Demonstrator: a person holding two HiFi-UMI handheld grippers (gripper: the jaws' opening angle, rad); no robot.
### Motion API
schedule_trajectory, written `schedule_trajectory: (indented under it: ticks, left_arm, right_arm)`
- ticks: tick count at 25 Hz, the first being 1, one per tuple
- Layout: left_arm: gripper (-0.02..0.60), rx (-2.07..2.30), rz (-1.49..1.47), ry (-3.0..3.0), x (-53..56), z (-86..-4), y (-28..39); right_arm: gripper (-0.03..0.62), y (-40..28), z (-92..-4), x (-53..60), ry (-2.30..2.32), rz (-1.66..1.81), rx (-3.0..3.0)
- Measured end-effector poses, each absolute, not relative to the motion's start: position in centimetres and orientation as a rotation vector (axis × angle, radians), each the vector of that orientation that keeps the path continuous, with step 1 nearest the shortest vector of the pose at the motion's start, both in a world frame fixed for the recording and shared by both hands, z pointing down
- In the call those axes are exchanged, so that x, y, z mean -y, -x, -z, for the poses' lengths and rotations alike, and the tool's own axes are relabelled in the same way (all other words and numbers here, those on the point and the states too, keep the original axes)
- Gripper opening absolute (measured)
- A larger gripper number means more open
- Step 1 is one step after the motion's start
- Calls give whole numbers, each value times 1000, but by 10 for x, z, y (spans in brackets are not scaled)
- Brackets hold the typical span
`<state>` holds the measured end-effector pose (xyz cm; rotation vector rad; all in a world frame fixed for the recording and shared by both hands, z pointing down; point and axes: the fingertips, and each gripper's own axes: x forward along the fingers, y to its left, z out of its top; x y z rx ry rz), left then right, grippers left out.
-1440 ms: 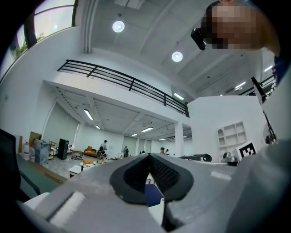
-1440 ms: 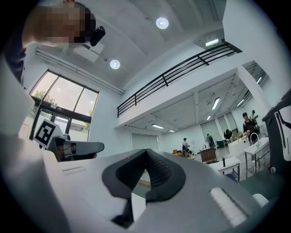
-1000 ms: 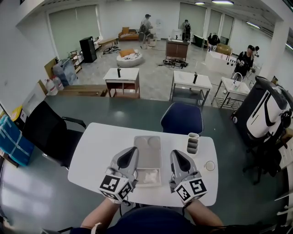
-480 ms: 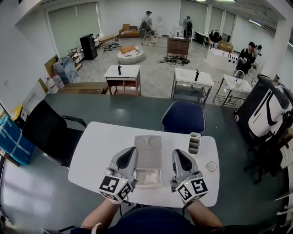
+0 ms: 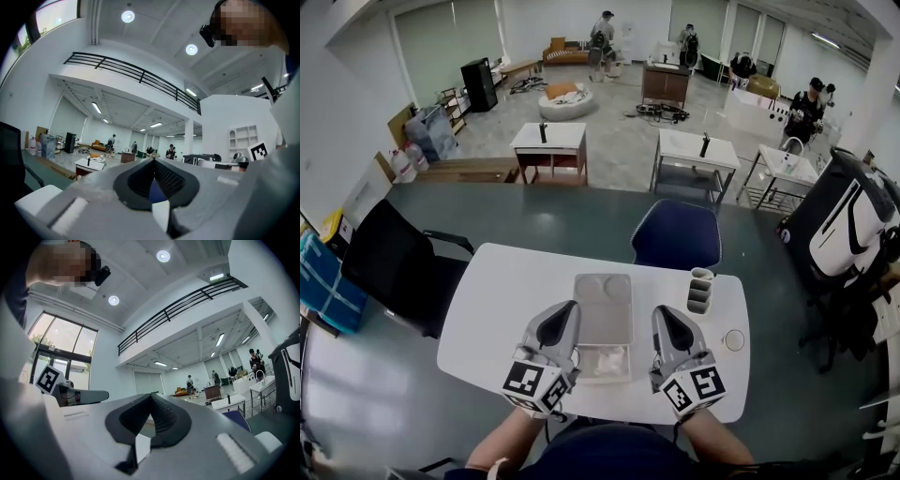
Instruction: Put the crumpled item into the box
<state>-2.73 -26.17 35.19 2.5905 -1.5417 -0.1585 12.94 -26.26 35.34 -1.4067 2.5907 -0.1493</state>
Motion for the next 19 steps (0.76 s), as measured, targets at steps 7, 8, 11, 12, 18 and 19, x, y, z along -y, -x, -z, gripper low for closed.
schedule_trajectory:
  ticks: [7, 8, 11, 12, 18, 19]
  left_arm:
    - [2, 1529, 153, -2592, 271, -354, 31]
    - [2, 1526, 153, -2594, 272, -354, 30]
    - [2, 1520, 156, -2596, 273, -355, 30]
    - [2, 1519, 157, -2596, 273, -356, 30]
    - [2, 1513, 153, -2599, 279, -356, 35]
    - [2, 1512, 151, -2598, 280, -356, 36]
  right_arm:
    - [2, -122, -357, 268, 1408, 164, -2605]
    - [2, -122, -358, 269, 1410, 167, -2605]
    - [2, -123, -360, 271, 1417, 170, -2602]
    - [2, -123, -360, 271, 1418, 171, -2601]
    - [2, -120, -361, 275, 1425, 179, -2592]
    - [2, -119, -361, 276, 1425, 181, -2593]
